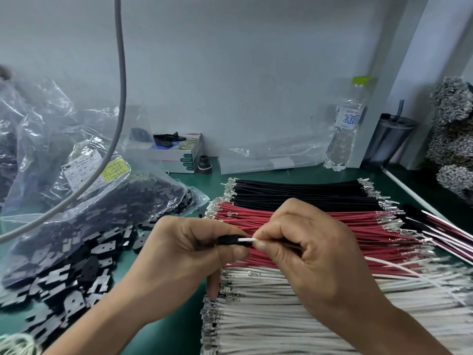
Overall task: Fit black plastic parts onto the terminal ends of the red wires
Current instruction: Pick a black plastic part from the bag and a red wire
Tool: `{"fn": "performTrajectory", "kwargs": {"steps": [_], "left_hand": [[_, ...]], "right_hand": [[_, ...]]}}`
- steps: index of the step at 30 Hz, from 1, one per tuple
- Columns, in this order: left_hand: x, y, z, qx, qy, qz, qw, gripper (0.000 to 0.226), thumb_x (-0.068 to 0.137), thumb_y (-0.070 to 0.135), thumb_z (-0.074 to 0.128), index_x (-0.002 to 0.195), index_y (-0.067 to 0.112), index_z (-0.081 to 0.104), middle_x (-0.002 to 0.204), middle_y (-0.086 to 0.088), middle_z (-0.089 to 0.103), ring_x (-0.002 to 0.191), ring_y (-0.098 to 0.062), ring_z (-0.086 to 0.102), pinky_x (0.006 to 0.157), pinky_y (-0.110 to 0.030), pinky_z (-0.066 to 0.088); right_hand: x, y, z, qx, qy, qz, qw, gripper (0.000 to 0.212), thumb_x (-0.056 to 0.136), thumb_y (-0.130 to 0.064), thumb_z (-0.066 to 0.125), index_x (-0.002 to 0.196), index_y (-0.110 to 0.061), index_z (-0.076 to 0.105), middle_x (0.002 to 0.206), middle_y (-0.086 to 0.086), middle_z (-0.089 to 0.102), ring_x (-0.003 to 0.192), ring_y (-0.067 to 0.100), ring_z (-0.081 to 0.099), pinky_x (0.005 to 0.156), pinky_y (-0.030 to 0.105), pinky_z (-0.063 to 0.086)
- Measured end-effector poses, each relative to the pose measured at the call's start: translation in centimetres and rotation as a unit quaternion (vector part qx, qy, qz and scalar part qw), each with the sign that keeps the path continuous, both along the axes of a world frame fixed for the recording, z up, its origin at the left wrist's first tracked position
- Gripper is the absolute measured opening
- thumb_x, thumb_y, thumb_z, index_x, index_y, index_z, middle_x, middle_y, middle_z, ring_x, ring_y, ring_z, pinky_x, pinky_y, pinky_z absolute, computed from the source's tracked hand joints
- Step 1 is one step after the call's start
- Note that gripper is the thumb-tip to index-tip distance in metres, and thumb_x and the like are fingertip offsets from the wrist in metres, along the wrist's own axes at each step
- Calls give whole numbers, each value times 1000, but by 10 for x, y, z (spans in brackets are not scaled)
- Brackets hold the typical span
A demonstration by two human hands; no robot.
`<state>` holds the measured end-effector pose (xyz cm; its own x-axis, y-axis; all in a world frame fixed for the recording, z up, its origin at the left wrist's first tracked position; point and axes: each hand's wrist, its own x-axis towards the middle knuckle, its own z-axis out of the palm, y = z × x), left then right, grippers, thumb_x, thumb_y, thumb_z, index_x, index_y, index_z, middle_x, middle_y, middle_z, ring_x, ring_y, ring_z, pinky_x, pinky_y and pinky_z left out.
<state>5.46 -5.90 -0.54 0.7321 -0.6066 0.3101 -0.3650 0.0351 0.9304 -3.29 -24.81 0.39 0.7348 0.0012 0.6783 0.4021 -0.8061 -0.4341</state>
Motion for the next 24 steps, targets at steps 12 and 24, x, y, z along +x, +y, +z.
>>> {"fn": "performTrajectory", "kwargs": {"steps": [12, 24], "left_hand": [[19, 15, 16, -122, 71, 85, 986, 31, 76, 28, 79, 105, 19, 81, 93, -14, 79, 56, -26, 68, 44, -25, 48], [82, 81, -19, 428, -295, 309, 796, 20, 73, 54, 77, 68, 59, 58, 69, 27, 50, 58, 1, 53, 52, -25, 50]], "right_hand": [[-8, -36, 12, -98, 15, -119, 988, 23, 98, -52, 46, 96, -36, 63, 85, -19, 56, 82, 3, 55, 64, 19, 38], [-39, -158, 87, 15, -20, -299, 954, 20, 85, -72, 51, 82, -55, 62, 83, 12, 62, 85, 37, 61, 88, 62, 48]]}}
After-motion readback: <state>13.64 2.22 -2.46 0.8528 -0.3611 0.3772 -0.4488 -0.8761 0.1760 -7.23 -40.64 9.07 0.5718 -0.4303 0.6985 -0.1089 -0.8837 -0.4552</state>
